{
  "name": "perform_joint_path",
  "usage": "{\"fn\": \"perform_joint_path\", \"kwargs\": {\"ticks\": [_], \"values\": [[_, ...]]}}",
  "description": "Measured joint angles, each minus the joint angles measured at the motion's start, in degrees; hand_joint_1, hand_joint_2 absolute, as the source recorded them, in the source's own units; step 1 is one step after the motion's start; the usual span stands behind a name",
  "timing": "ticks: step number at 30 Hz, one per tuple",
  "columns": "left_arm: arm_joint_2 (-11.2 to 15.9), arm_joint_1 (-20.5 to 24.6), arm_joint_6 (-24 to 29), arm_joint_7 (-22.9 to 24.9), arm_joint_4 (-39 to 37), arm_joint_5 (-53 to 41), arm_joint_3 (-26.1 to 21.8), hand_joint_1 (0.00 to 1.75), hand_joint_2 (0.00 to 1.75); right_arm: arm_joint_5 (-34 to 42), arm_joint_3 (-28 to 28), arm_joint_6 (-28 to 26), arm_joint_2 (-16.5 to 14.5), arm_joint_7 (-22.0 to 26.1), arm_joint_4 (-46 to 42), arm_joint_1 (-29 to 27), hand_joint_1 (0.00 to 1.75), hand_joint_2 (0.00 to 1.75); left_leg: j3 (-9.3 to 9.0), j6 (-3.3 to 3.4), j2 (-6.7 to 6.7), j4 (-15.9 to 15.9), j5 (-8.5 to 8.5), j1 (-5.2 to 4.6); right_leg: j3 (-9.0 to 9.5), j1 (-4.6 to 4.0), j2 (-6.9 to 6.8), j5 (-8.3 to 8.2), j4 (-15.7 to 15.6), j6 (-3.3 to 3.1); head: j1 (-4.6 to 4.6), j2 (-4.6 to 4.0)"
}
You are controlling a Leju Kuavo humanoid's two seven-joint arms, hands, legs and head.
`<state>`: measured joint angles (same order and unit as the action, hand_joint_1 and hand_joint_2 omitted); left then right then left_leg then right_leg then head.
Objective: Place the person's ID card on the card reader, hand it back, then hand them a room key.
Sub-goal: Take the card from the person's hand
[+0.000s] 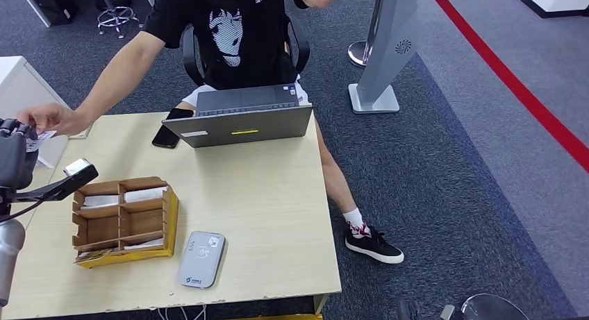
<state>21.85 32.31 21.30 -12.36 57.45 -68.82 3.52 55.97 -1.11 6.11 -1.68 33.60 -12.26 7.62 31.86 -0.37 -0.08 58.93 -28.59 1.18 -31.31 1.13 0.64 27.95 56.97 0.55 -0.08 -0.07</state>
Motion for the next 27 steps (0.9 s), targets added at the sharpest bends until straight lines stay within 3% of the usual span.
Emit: {"fn": "perform_joint_path", "kwargs": {"ticks": [9, 13, 21, 27], "values": [[-0.97, -0.12, -0.21, -0.08, 1.98, 0.54, 0.21, 1.75, 1.75, -0.34, 2.11, 0.56, -0.04, 0.14, -0.03, 0.00, 0.00, 1.75, 0.00, 0.00, 0.01, 0.00, 0.00, 0.00, 0.00, 0.00, 0.00, 0.00, 0.00, 0.00, -0.01, 0.01], [-1.74, -2.17, 0.73, -1.08, 5.13, 1.70, 0.23, 1.75, 1.75, -0.50, 3.71, 1.71, -0.04, 1.45, -0.12, -0.03, 0.00, 1.75, 0.00, 0.00, -0.01, 0.00, 0.00, -0.01, 0.01, 0.01, 0.00, 0.00, 0.00, 0.00, -0.01, 0.01], [-4.91, -12.30, 3.35, -3.34, 17.37, 2.57, 0.29, 1.75, 1.75, -1.20, 8.20, 3.07, -0.03, 3.06, -0.31, -0.48, 0.00, 1.75, 0.02, 0.05, -0.01, 0.00, -0.07, -0.05, -0.01, 0.05, 0.01, 0.03, -0.04, 0.04, -0.01, 0.00], [-11.73, -24.89, 8.95, -5.44, 31.43, -1.01, 4.76, 1.75, 1.75, -0.78, 12.24, 2.22, -0.03, 2.61, -0.28, -2.58, 0.00, 1.75, 0.05, 0.19, 0.01, 0.00, -0.21, -0.15, 0.00, 0.15, -0.04, 0.13, -0.10, 0.18, 0.01, 0.00]]}}
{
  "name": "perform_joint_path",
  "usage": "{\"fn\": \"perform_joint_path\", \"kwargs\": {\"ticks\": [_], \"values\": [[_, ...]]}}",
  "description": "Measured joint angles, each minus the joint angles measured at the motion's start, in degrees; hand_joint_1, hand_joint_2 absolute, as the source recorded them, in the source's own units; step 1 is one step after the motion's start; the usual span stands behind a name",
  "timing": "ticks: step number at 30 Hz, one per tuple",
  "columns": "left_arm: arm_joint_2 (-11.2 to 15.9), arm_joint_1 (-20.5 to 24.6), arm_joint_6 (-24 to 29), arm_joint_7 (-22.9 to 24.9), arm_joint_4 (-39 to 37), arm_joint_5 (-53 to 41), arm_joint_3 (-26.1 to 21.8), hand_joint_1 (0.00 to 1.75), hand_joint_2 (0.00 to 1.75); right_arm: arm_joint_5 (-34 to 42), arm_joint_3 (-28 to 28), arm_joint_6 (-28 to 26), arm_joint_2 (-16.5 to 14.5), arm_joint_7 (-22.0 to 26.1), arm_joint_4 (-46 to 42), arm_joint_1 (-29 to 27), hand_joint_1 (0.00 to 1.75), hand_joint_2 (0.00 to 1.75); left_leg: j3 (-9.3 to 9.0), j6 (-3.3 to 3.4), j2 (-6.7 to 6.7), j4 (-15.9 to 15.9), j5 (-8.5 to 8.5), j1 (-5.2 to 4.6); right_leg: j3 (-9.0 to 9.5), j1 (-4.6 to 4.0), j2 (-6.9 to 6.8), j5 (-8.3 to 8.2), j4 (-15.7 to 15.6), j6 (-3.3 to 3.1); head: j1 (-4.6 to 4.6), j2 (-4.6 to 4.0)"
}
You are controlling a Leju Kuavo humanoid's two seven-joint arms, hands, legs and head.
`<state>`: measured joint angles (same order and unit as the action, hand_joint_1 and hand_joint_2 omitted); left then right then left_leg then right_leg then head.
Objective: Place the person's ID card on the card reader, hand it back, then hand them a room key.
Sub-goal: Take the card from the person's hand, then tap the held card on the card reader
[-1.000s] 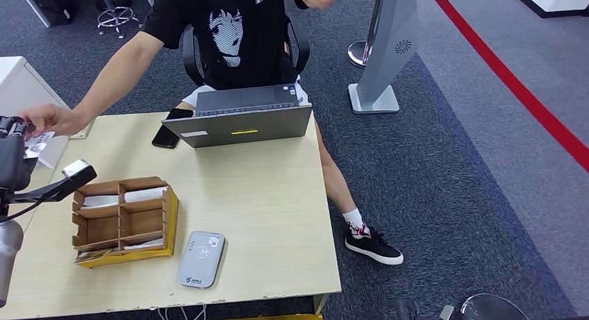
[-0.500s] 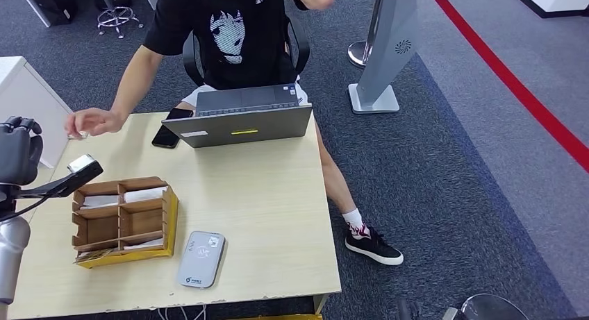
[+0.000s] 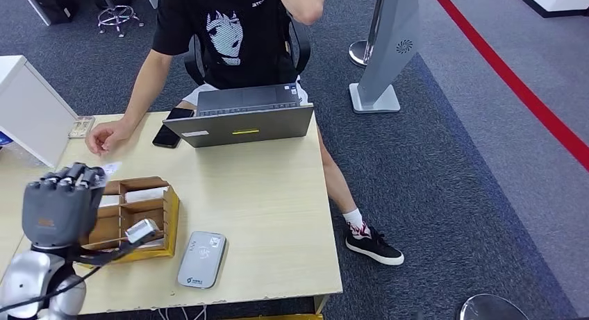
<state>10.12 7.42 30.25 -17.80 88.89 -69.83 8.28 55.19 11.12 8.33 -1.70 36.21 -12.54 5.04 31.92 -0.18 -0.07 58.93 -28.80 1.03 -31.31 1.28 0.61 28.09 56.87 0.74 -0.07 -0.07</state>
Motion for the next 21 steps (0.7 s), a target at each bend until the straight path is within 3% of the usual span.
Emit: {"fn": "perform_joint_path", "kwargs": {"ticks": [5, 10, 15, 21], "values": [[-4.35, -4.92, -0.21, -0.16, 4.95, -1.65, 6.76, 1.75, 1.75, -0.70, 1.80, -0.05, -0.04, 0.03, 0.06, -1.21, 0.00, 1.75, 0.00, 0.04, 0.02, 0.00, -0.03, -0.07, 0.01, 0.05, -0.04, 0.02, 0.00, 0.04, -0.03, 0.01], [-8.03, -6.27, -0.89, 0.29, 2.48, -0.94, 13.50, 1.75, 1.75, -3.23, 2.60, -0.45, -0.29, 0.54, 0.00, -1.01, 0.00, 1.75, -0.02, 0.05, 0.04, 0.00, -0.01, -0.07, 0.04, 0.06, -0.08, 0.01, 0.00, 0.04, -0.02, 0.00], [-10.66, -6.15, -1.25, 0.58, -3.16, 0.87, 16.61, 1.75, 1.75, -4.74, 2.91, -1.13, -0.51, 0.64, -0.13, -0.60, 0.00, 1.75, -0.03, 0.05, 0.04, 0.00, 0.00, -0.07, 0.04, 0.05, -0.08, 0.00, 0.02, 0.04, -0.02, 0.02], [-11.63, -5.96, -1.19, 0.56, -5.75, 1.24, 17.86, 1.75, 1.75, -4.80, 3.14, -1.11, -0.57, 0.64, -0.23, -0.45, 0.00, 1.75, -0.01, 0.05, 0.04, 0.00, -0.01, -0.06, 0.03, 0.05, -0.08, 0.02, 0.02, 0.04, -0.03, 0.02]]}}
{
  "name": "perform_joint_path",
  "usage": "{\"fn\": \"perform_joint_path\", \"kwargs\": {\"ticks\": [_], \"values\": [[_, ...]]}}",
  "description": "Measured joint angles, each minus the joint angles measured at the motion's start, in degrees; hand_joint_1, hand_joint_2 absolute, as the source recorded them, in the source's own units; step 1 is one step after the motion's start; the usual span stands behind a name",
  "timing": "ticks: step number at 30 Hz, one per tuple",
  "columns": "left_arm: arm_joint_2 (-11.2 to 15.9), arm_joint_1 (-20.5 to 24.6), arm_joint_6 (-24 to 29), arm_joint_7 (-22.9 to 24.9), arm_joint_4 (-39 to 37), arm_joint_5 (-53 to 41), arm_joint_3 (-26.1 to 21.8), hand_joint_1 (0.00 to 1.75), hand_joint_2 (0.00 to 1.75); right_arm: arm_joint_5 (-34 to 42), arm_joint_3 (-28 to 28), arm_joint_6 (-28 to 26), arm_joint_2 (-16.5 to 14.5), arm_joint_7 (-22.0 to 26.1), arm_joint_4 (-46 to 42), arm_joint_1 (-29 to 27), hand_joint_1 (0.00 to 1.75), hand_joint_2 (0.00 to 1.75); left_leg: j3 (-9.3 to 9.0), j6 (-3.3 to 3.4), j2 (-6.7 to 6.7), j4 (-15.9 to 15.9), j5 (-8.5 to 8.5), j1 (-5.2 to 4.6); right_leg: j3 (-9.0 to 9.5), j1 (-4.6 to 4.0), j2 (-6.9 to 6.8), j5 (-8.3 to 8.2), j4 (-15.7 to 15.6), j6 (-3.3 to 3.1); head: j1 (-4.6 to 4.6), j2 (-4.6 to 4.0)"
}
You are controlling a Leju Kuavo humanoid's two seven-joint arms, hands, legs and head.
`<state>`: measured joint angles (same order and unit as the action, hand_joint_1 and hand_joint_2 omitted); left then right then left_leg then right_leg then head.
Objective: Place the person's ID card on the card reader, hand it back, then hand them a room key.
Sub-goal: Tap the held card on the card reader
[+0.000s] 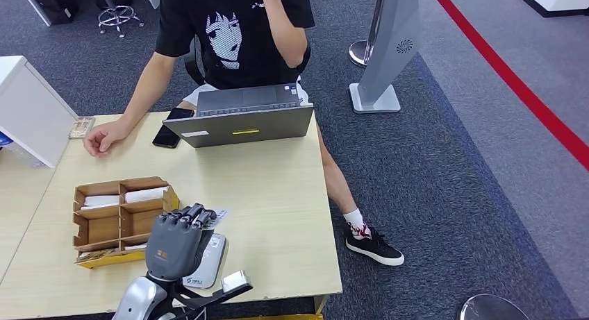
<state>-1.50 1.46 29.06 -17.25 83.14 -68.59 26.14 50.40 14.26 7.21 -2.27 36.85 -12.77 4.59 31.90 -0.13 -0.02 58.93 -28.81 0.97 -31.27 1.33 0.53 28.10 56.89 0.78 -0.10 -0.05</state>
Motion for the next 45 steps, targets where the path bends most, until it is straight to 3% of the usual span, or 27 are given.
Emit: {"fn": "perform_joint_path", "kwargs": {"ticks": [8, 17, 24, 37, 45], "values": [[-1.49, 0.53, -3.37, 0.33, -5.80, 2.50, 0.15, 1.75, 1.75, -3.80, 0.87, 0.06, -0.28, 0.72, -0.28, 0.30, 0.00, 1.75, 0.00, 0.00, 0.00, 0.00, 0.00, 0.00, 0.02, 0.00, -0.01, 0.00, 0.00, 0.00, 0.01, -0.02], [-2.85, 1.00, -2.92, 0.42, -18.66, 3.35, -0.03, 1.75, 1.75, -7.15, 2.69, -0.79, -1.09, 0.20, -0.62, 0.49, 0.00, 1.75, 0.01, 0.00, 0.01, 0.00, 0.00, 0.00, 0.01, 0.00, -0.02, 0.01, 0.00, 0.01, -0.01, 0.00], [-4.36, 0.73, -2.17, 0.01, -24.09, 2.05, 0.33, 1.75, 1.75, -8.19, 4.02, -0.71, -1.37, 0.06, -0.67, 0.44, 0.00, 1.75, 0.02, 0.01, 0.02, 0.00, -0.02, -0.01, 0.01, 0.01, -0.04, 0.02, 0.00, 0.02, 0.00, -0.01], [-4.72, 0.93, 1.57, 1.11, -25.84, 0.59, 3.10, 1.75, 1.75, -10.37, 6.79, -0.40, -1.47, -0.37, -0.67, 0.31, 0.00, 1.75, -0.01, 0.01, 0.02, 0.00, -0.01, 0.00, 0.03, 0.00, -0.04, 0.02, 0.00, 0.02, -0.01, -0.02], [-3.50, 3.58, 6.36, 1.37, -20.76, -4.26, 3.12, 1.75, 1.75, -13.34, 8.19, -0.64, -1.90, -0.74, -0.82, 0.46, 0.00, 1.75, 0.02, 0.02, 0.09, 0.00, 0.02, 0.00, 0.04, 0.00, -0.11, 0.01, 0.01, 0.02, -0.01, -0.02]]}}
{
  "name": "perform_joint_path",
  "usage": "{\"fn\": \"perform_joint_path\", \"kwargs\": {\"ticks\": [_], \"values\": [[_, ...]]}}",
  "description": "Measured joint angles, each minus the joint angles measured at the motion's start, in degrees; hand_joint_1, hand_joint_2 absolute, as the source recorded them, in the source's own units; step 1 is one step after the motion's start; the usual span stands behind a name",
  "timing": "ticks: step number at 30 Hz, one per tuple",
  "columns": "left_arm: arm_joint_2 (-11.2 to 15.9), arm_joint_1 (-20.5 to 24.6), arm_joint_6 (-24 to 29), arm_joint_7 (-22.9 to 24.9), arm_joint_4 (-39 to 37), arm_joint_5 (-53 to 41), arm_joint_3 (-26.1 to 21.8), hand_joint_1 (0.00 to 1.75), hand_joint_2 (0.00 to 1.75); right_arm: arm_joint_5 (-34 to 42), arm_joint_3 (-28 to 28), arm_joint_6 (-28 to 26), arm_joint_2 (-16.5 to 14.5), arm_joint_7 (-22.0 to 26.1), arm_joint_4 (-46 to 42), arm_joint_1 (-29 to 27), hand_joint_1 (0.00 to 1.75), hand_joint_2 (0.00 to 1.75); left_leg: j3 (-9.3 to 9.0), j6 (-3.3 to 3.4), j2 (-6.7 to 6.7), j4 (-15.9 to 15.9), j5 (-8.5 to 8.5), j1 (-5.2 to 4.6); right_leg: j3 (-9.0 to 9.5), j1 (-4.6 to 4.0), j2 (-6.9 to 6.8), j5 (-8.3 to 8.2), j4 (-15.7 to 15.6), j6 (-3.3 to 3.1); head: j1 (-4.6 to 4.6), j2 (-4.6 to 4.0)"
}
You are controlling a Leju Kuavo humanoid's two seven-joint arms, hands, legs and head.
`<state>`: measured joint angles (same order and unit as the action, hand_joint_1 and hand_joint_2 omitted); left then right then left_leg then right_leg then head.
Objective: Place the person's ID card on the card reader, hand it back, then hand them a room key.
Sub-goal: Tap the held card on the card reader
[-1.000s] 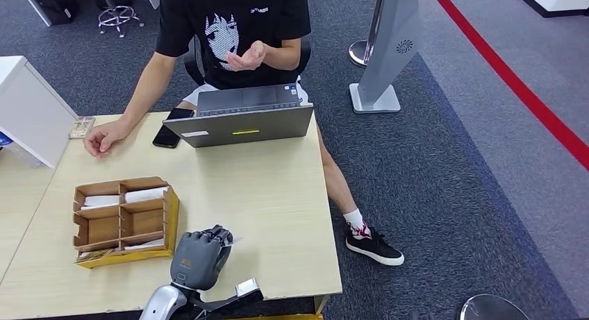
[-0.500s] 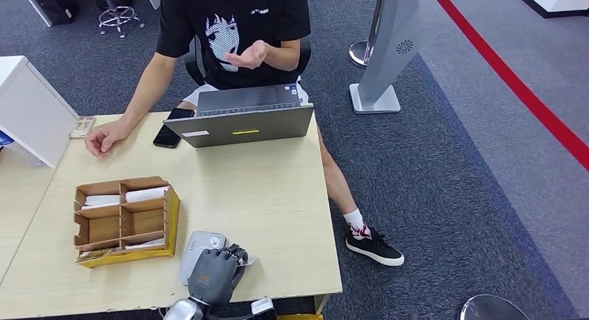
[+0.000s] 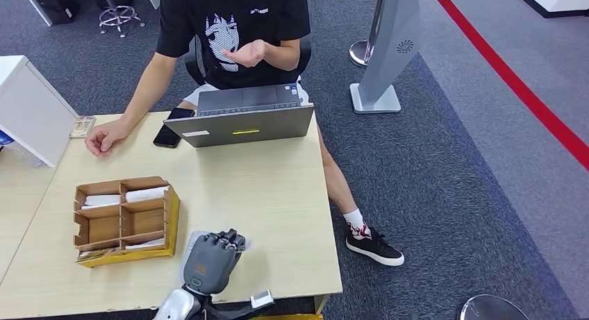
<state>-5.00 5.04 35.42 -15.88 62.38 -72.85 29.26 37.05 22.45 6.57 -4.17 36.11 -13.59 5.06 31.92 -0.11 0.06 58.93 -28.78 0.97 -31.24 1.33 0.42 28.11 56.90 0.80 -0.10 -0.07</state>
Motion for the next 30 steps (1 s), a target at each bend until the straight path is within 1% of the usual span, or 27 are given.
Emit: {"fn": "perform_joint_path", "kwargs": {"ticks": [3, 7, 10, 14, 19, 30], "values": [[0.90, 2.01, -1.10, 0.56, 3.85, -0.60, -0.14, 1.75, 1.75, -0.81, 0.42, 0.02, -0.22, -0.08, -0.10, 0.24, 0.00, 1.75, -0.02, 0.01, 0.03, 0.00, 0.02, 0.00, 0.03, 0.00, -0.04, -0.01, 0.01, -0.01, 0.00, 0.01], [2.21, 2.42, -1.03, 1.09, 8.29, -1.69, -0.56, 1.75, 1.75, -1.23, 1.48, 0.23, -0.38, -0.09, -0.14, 0.27, 0.00, 1.75, -0.01, 0.00, 0.05, 0.00, 0.02, 0.00, 0.03, 0.00, -0.05, -0.01, 0.01, -0.01, 0.00, 0.00], [3.46, 1.13, -0.90, 1.24, 11.59, -2.05, -1.20, 1.75, 1.75, -1.58, 2.45, 0.55, -0.40, -0.08, -0.16, 0.17, 0.00, 1.75, 0.00, 0.01, 0.04, 0.00, 0.01, 0.00, 0.01, 0.00, -0.04, 0.01, 0.02, 0.00, 0.01, 0.01], [4.78, -2.45, -0.96, 1.29, 14.72, -2.45, -2.16, 1.75, 1.75, -2.07, 3.82, 0.70, -0.40, -0.08, -0.16, -0.10, 0.00, 1.75, 0.02, 0.01, 0.04, -0.01, -0.03, 0.00, 0.00, 0.00, -0.04, 0.05, 0.00, 0.04, 0.00, 0.01], [5.58, -5.91, -0.80, 1.28, 15.38, -2.65, -2.60, 1.75, 1.75, -2.82, 4.96, 0.71, -0.40, -0.09, -0.16, -0.21, 0.00, 1.75, 0.03, 0.02, 0.04, -0.01, -0.04, 0.00, -0.01, 0.00, -0.05, 0.05, -0.01, 0.05, 0.01, 0.02], [5.90, -6.87, -0.70, 1.28, 14.84, -2.22, -2.69, 1.75, 1.75, -4.09, 6.07, 0.69, -0.42, -0.58, -0.21, -0.19, 0.00, 1.75, 0.02, 0.02, 0.04, -0.01, -0.03, 0.00, 0.00, 0.00, -0.05, 0.04, 0.00, 0.05, -0.01, 0.01]]}}
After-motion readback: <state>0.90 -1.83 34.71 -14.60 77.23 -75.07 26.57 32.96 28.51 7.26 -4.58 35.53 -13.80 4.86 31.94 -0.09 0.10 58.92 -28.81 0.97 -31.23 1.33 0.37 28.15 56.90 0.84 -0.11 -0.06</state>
